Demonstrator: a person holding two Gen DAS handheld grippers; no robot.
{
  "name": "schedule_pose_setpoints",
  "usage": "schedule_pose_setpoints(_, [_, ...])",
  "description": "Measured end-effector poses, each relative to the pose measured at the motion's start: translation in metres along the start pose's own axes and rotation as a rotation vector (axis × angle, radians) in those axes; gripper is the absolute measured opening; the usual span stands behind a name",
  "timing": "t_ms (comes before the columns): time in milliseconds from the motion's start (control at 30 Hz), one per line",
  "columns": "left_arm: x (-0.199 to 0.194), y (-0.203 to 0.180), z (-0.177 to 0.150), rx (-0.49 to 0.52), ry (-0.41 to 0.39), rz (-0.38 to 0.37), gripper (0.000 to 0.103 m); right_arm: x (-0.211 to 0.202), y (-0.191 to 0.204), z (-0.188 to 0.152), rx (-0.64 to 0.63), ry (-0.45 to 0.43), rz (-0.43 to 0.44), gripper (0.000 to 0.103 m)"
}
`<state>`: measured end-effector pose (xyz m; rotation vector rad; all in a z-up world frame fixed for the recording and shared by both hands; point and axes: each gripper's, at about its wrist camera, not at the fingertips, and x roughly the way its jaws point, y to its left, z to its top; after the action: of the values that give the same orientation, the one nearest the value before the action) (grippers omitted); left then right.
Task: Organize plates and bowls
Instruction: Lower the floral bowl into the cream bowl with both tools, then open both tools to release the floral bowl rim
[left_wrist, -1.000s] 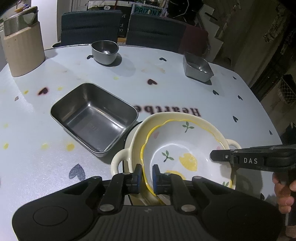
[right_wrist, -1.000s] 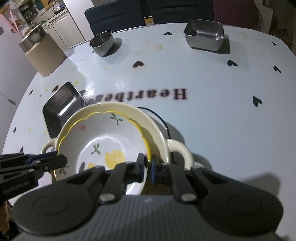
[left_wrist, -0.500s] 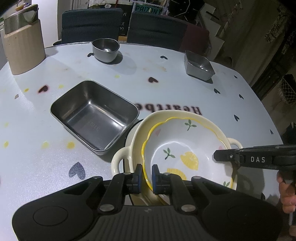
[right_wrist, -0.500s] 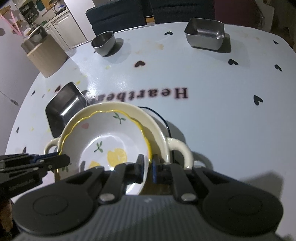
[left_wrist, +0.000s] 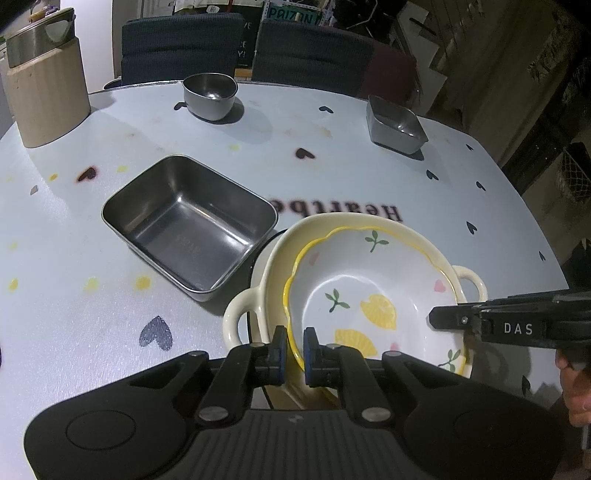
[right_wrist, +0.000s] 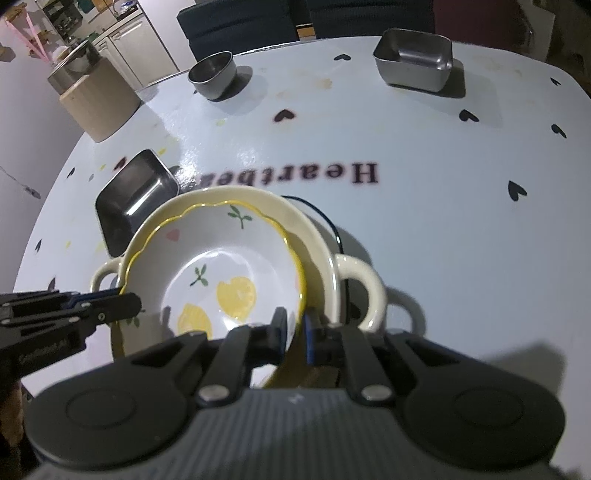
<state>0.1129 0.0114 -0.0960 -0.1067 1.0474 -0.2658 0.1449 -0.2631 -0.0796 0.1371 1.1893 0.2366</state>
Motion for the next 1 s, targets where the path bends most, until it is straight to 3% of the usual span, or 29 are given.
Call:
schedule_pose_setpoints(400, [0.000, 0.000, 0.001, -0.003, 0.003, 0.005, 0.012, 0.000, 0.000, 0.002, -0.010, -0.001, 0.004, 0.012])
schedule_pose_setpoints(533, [-0.003, -0.001, 0.001, -0.014, 0.004, 0.005, 0.014, -0.010, -0.001, 0.003, 0.005, -0.045, 0.030, 0.032])
schedule_pose_setpoints(600, [-0.006, -0.001, 0.001, -0.016, 0.002, 0.001, 0.017, -0.013, -0.001, 0.003, 0.002, -0.057, 0.036, 0.037])
schedule_pose_setpoints(867, [-0.019, -0.008, 0.002, -0.003, -0.023, 0.008, 0.033, -0.020, 0.001, 0.000, -0.022, -0.072, 0.040, 0.043])
schedule_pose_setpoints(1000, [-0.028, -0.010, 0.001, 0.003, -0.046, 0.010, 0.043, -0.028, 0.002, -0.004, -0.028, -0.088, 0.039, 0.052])
